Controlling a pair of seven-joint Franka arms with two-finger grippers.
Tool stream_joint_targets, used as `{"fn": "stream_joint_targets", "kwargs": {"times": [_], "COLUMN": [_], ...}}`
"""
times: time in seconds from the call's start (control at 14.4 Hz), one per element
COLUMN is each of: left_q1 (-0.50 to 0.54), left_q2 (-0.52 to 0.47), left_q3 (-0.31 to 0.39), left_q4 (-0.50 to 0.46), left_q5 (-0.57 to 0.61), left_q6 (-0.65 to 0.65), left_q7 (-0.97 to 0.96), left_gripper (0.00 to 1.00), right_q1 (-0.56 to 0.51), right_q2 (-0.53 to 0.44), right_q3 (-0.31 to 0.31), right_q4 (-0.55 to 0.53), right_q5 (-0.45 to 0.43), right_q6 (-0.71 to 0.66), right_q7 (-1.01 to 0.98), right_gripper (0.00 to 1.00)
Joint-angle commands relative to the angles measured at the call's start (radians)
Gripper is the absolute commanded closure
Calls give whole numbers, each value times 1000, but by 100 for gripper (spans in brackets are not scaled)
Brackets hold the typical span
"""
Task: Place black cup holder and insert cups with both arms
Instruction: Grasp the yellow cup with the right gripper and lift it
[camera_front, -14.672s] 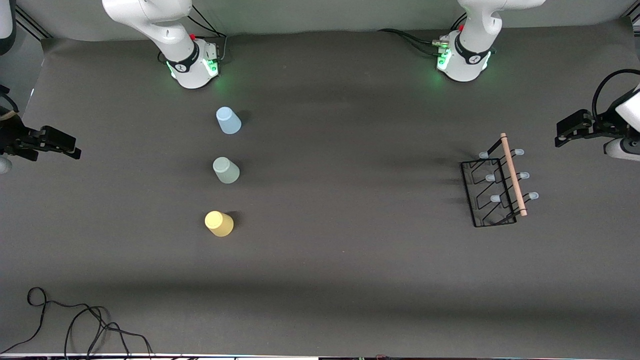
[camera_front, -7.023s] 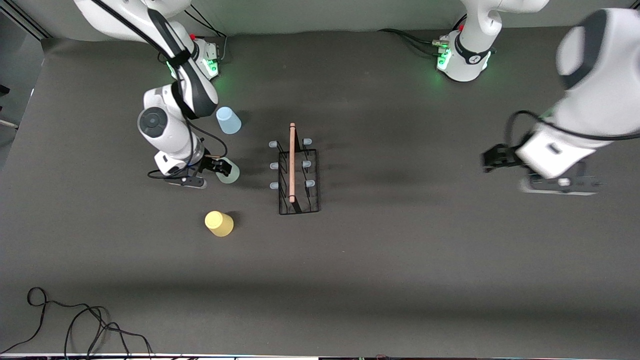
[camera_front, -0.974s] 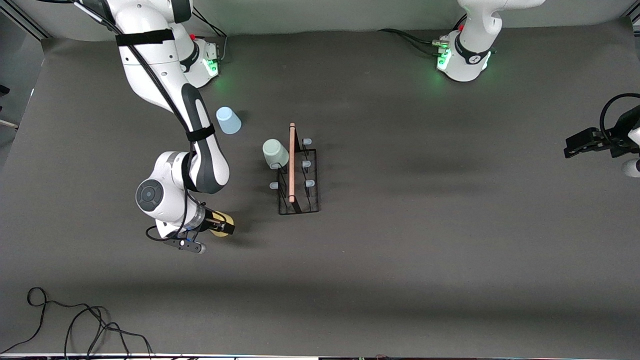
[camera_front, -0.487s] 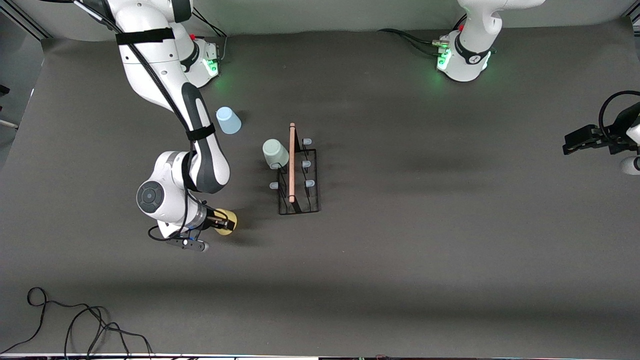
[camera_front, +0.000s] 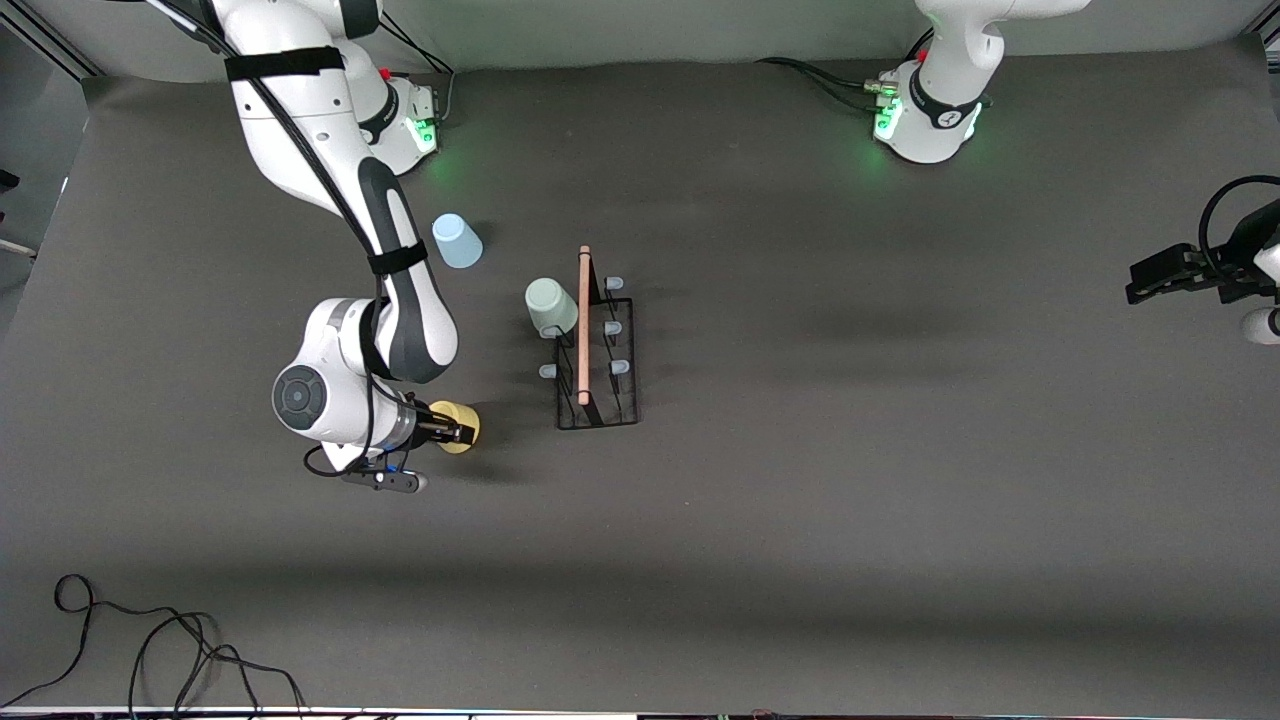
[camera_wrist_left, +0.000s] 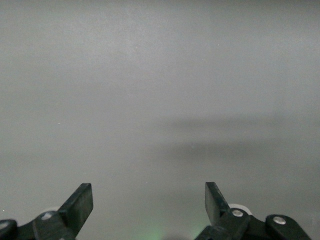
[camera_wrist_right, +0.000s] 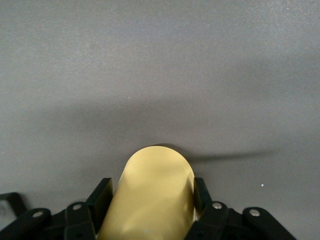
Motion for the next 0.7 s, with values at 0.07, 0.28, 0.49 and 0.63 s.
{"fn": "stream_joint_targets", "kwargs": {"times": [0.07,0.28,0.49,0.63], "left_q1": [1,1,2,2], "left_q2": [-15,-14,-15,-15], "left_q3": [-3,-3,-3,-3], "left_q4": [-5,-7,-5,-5], "left_q5": [6,6,6,6], "left_q6": [-14,-14,-13,-14], "left_q7": [11,11,12,12], "left_gripper": [0,0,0,0], "right_q1": [8,16,96,143], "right_q2": [-107,-199,-268,-279], "right_q3": [-15,-17,-17,-17], "right_q4": [-27,-27,-25,-16], "right_q5": [19,16,-50,-78], "right_q6": [-64,-107,-121,-120], "right_q7": [-22,78,255,368], "right_gripper": [100,100,100,100]}}
